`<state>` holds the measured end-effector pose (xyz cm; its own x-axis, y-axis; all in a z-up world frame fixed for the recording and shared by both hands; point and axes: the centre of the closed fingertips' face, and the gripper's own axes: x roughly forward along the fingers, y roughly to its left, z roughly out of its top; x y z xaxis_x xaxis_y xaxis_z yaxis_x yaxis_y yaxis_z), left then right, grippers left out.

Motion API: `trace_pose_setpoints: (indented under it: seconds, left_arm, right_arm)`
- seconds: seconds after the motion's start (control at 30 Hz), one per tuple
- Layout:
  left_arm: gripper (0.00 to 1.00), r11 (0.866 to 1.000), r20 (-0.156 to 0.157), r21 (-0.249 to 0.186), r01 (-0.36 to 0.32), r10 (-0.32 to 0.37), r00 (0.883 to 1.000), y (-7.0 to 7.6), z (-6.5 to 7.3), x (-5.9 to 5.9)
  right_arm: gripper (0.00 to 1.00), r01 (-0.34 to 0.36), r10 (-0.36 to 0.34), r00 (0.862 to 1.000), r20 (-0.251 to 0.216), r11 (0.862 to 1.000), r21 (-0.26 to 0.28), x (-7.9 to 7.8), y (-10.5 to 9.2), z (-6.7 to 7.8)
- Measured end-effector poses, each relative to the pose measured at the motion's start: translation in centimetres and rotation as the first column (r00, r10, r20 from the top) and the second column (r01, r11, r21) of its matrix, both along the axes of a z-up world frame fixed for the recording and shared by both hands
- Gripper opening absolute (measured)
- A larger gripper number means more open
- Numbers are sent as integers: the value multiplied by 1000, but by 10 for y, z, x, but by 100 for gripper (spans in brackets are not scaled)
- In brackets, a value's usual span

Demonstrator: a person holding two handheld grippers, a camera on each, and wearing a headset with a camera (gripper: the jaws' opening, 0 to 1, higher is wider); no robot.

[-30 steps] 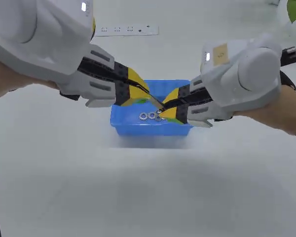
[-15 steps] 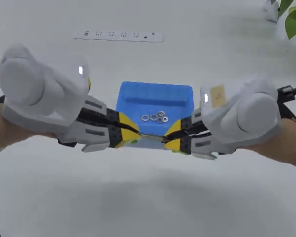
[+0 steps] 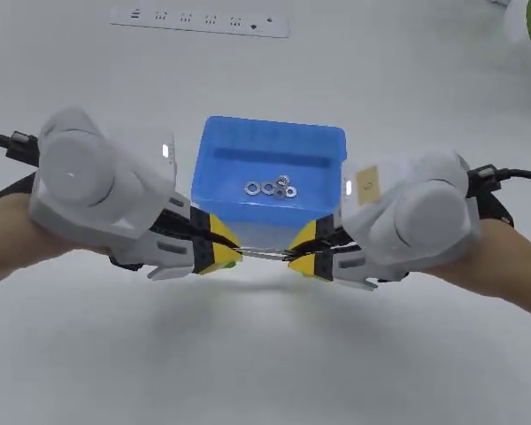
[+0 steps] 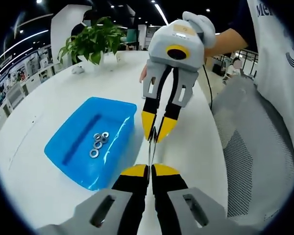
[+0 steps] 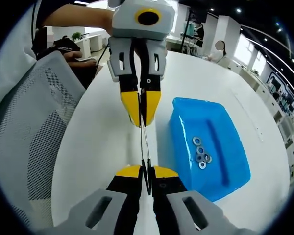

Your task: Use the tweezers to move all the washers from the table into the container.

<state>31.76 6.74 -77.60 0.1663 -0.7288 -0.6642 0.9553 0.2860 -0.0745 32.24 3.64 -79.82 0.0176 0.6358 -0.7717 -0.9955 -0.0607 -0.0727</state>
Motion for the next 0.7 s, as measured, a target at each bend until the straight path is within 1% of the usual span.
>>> trace_pose_setpoints:
  seconds: [0.1, 0.13, 0.2, 0.23, 0.3, 0.37, 0.4, 0.43, 0.47, 0.5, 0.53, 0.57, 0.63, 0.7]
  left_arm:
    - [7, 1000, -7, 17, 5, -5, 1000, 0, -10, 4]
    - [7, 1000, -14, 22, 7, -7, 1000, 0, -14, 5]
    - [7, 1000, -18, 27, 13, -12, 1000, 0, -19, 6]
    - [7, 1000, -21, 27, 15, -14, 1000, 0, -21, 6]
    - [8, 999, -15, 32, 14, -13, 1000, 0, -25, 7]
    - [8, 999, -17, 35, 14, -13, 1000, 0, -29, 6]
    - [8, 999, -8, 48, 8, -7, 1000, 0, -33, 6]
    - [9, 997, 10, 72, -1, 0, 1000, 3, -37, 8]
    - [9, 996, -4, 85, -3, 3, 1000, 5, -38, 6]
    - [9, 998, -1, 69, -6, 6, 1000, 5, -35, 7]
    - [9, 998, -4, 67, -16, 16, 1000, 6, -35, 8]
    - [9, 998, -7, 67, -22, 23, 1000, 7, -35, 8]
    - [9, 997, -2, 70, -25, 25, 1000, 7, -35, 8]
    - [10, 996, -8, 77, -39, 39, 999, 7, -35, 10]
  right_arm:
    - [8, 9, -9, 1000, -7, 1000, -13, 2, -1, -8]
    - [8, 18, -18, 1000, -20, 1000, -21, 2, -1, -10]
    - [8, 19, -20, 1000, -16, 999, -27, 3, -2, -13]
    - [8, 24, -24, 999, -23, 999, -32, 3, -3, -14]
    - [9, 23, -24, 1000, -19, 999, -38, 3, -3, -16]
    - [9, 25, -26, 999, -25, 999, -46, 2, -4, -18]
    - [9, 23, -24, 999, -25, 999, -47, 2, -4, -18]
    - [9, 24, -25, 999, -24, 999, -48, 2, -4, -19]
    - [9, 29, -30, 999, -25, 999, -43, 2, -3, -19]
    - [9, 33, -34, 999, -28, 998, -45, 2, -3, -19]
    - [9, 36, -37, 999, -31, 998, -44, 2, -4, -19]
    - [9, 37, -39, 999, -35, 998, -43, 2, -4, -19]
    - [9, 34, -36, 999, -34, 998, -47, 2, -4, -19]
    - [10, 20, -21, 999, -24, 998, -60, 0, -3, -19]
